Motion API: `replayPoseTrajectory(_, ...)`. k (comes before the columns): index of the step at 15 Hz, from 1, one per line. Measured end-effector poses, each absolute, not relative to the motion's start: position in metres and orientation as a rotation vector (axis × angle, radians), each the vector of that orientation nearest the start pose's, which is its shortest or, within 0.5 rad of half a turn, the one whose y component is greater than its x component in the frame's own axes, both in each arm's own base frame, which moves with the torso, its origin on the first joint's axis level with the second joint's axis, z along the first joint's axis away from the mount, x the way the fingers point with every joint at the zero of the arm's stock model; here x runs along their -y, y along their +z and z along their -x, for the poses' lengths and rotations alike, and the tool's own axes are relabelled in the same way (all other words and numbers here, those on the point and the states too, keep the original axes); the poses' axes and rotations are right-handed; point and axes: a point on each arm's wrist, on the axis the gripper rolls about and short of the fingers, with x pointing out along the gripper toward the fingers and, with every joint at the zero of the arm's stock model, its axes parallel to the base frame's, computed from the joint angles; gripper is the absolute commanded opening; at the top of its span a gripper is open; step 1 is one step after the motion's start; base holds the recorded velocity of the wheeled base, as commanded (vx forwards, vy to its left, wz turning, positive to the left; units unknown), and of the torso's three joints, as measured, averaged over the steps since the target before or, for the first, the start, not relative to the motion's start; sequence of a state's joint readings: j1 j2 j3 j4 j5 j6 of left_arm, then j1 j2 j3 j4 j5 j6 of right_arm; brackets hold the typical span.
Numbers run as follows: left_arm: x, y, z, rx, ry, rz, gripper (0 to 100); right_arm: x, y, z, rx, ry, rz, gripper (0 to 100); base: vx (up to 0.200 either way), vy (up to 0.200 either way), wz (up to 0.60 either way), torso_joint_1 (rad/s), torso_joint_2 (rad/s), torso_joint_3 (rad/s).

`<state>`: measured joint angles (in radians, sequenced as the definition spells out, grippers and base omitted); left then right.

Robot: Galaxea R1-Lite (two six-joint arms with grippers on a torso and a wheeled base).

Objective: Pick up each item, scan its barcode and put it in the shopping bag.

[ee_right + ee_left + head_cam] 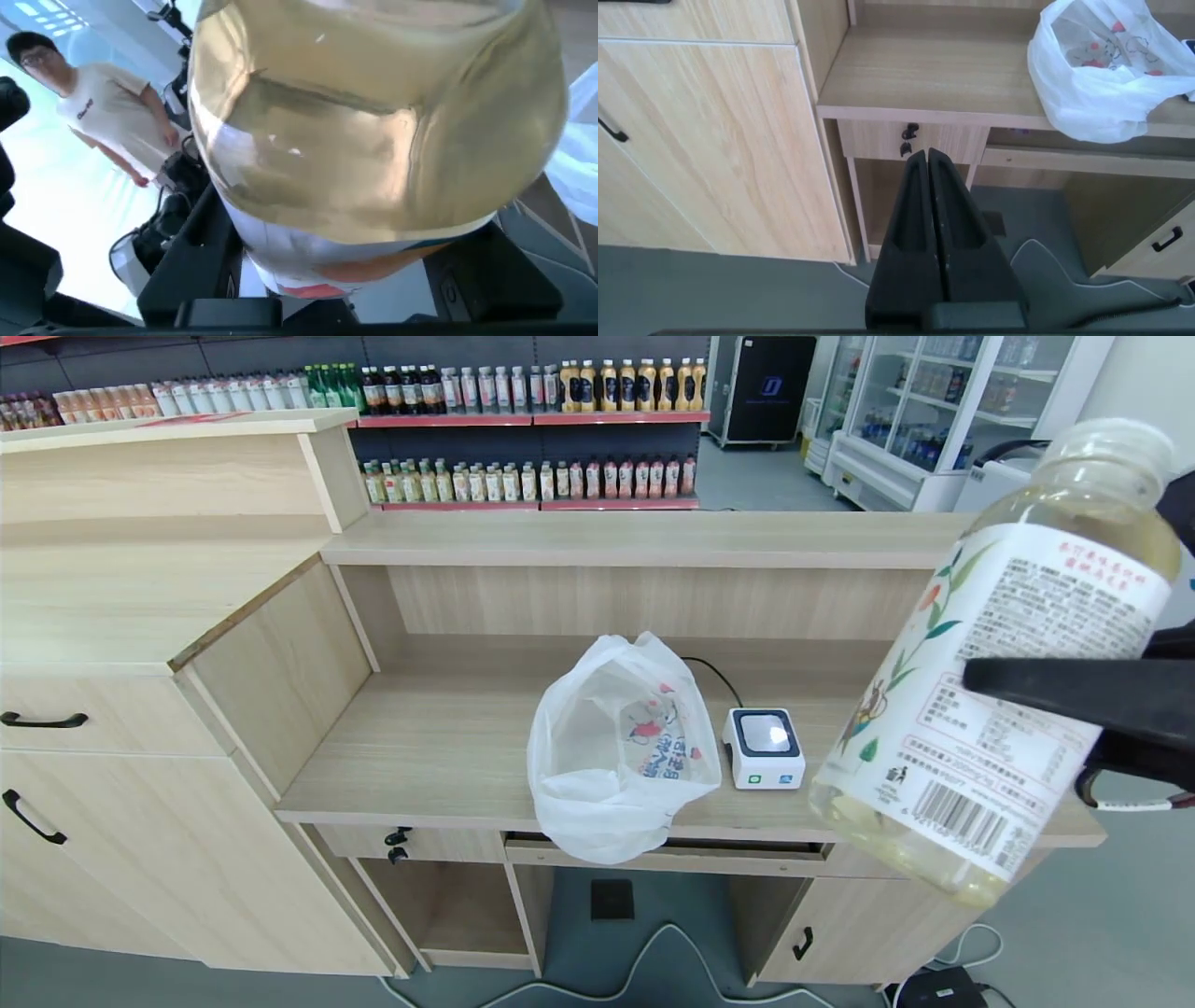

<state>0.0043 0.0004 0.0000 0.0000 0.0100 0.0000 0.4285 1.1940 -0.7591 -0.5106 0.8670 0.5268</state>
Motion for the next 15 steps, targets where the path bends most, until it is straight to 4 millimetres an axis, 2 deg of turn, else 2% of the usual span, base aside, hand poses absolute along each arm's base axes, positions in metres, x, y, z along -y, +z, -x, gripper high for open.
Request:
replayPoseTrajectory(5,0.0,0.075,0.023,0.0,0.014,0.0,0,-0.091,0.289,-0.141,-0.269,1.322,-0.441,0,0.0,0.0,0.0,0.0,0.0,0.0)
replayPoseTrajectory(9,0.0,0.075,0.023,0.0,0.015,0.0,0,-0.093,0.283,-0.136,-0.284,1.308,-0.447,0,0.0,0.0,0.0,0.0,0.0,0.0)
replayPoseTrajectory(15,0.0,0.075,0.023,0.0,0.014,0.0,0,-0.09,0.276,-0.13,-0.305,1.198,-0.453,0,0.0,0.0,0.0,0.0,0.0,0.0)
